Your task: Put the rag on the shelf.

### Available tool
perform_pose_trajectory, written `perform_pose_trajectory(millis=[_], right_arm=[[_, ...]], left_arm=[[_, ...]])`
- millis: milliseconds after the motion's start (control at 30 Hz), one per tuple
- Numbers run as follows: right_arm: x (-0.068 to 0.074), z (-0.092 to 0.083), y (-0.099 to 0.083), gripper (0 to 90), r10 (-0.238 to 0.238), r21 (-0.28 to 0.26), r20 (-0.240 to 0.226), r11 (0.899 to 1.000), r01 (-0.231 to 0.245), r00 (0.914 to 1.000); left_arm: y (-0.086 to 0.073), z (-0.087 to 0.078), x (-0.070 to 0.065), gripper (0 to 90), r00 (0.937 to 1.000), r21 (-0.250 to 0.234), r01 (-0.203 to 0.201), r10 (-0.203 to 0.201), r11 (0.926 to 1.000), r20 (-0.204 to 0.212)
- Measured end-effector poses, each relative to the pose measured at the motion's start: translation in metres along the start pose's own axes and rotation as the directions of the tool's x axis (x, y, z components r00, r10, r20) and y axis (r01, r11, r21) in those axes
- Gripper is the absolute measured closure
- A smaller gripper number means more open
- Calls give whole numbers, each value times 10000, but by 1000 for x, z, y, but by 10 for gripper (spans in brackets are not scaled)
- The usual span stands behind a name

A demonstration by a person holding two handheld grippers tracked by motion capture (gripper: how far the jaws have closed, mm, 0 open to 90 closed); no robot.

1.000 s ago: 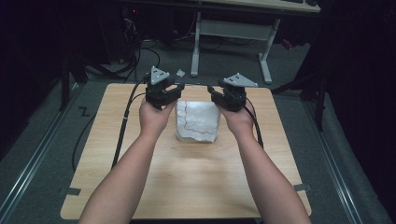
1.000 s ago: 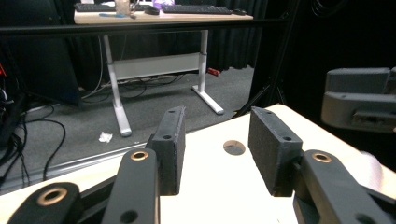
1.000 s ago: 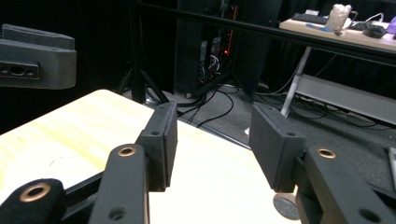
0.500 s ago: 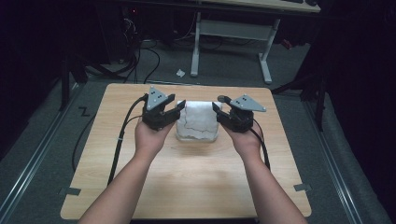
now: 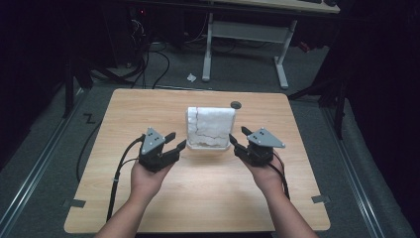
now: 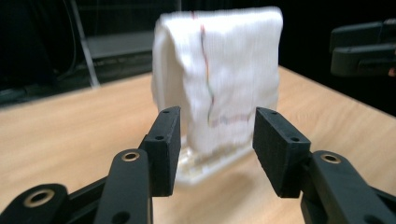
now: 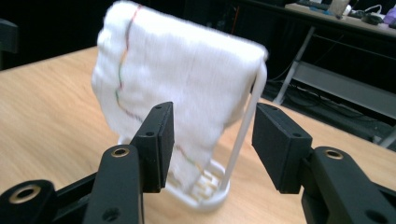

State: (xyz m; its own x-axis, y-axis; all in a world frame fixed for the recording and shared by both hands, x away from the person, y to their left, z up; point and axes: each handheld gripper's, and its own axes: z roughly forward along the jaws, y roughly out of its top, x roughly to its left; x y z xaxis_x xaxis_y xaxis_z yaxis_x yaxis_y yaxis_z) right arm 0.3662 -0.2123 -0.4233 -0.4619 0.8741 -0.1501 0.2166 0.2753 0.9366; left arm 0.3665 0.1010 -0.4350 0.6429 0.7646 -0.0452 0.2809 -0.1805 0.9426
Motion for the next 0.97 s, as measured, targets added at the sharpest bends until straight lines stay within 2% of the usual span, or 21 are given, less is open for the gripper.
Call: perform_pose_trajectory(millis=[67, 100, 200, 300, 333, 400, 467, 533, 567, 600, 633, 667, 700, 733, 800, 967], right_arm=[[2, -3, -14, 490, -35, 293, -43, 9996, 36, 10000], [2, -3, -14, 490, -35, 293, -43, 9996, 36, 10000], [5, -8, -35, 488, 73, 659, -107, 9978, -66, 9999], [6, -10, -47, 487, 191, 855, -133, 9962, -179, 9997], [6, -11, -60, 486, 245, 1133, -127, 9933, -229, 9996], [6, -12, -65, 485, 323, 1254, -162, 9917, -300, 9993], [6, -15, -77, 484, 384, 1476, -85, 9884, -368, 9992], [7, -22, -96, 481, 639, 1824, -24, 9812, -624, 9980], [7, -22, -96, 481, 639, 1824, -24, 9812, -624, 9980], [7, -25, -103, 481, 646, 2052, 10, 9767, -634, 9979], [7, -32, -115, 481, 719, 2489, 25, 9660, -703, 9974], [6, -34, -119, 482, 741, 2604, 8, 9628, -717, 9973], [6, -37, -124, 482, 732, 2747, 11, 9589, -707, 9973], [5, -38, -125, 482, 733, 2821, 10, 9568, -706, 9973], [5, -39, -126, 482, 727, 2884, -19, 9550, -691, 9973], [6, -32, -124, 477, 690, 2813, -75, 9575, -641, 9976]], left_arm=[[-10, -2, 1, 519, 10000, 208, 18, -17, 9998, -35], [-17, -3, 2, 519, 9999, 364, 126, -126, 9993, -4], [-37, -7, 6, 516, 9991, 858, 396, -408, 9955, 117], [-48, -9, 7, 515, 9983, 1158, 504, -533, 9920, 222], [-52, -9, 7, 513, 9987, 1323, 438, -471, 9902, 218], [-63, -10, 6, 511, 9994, 1687, 273, -305, 9853, 164], [-74, -10, 4, 508, 9989, 2002, 317, -380, 9792, 278], [-87, -12, -1, 495, 9994, 2202, 169, -230, 9753, 248], [-95, -14, -5, 495, 9998, 2361, -47, -4, 9717, 217], [-101, -16, -9, 495, 9992, 2699, -391, 345, 9621, 217], [-104, -17, -13, 492, 9977, 3101, -672, 638, 9483, 212], [-105, -18, -15, 483, 9967, 3243, -808, 757, 9425, 283], [-105, -23, -14, 484, 9972, 3155, -724, 625, 9462, 414], [-105, -23, -14, 485, 9972, 3155, -724, 625, 9462, 414], [-106, -22, -8, 484, 9990, 3161, -269, 142, 9484, 424], [-109, -20, 0, 482, 9985, 3133, 215, -358, 9494, 402]])
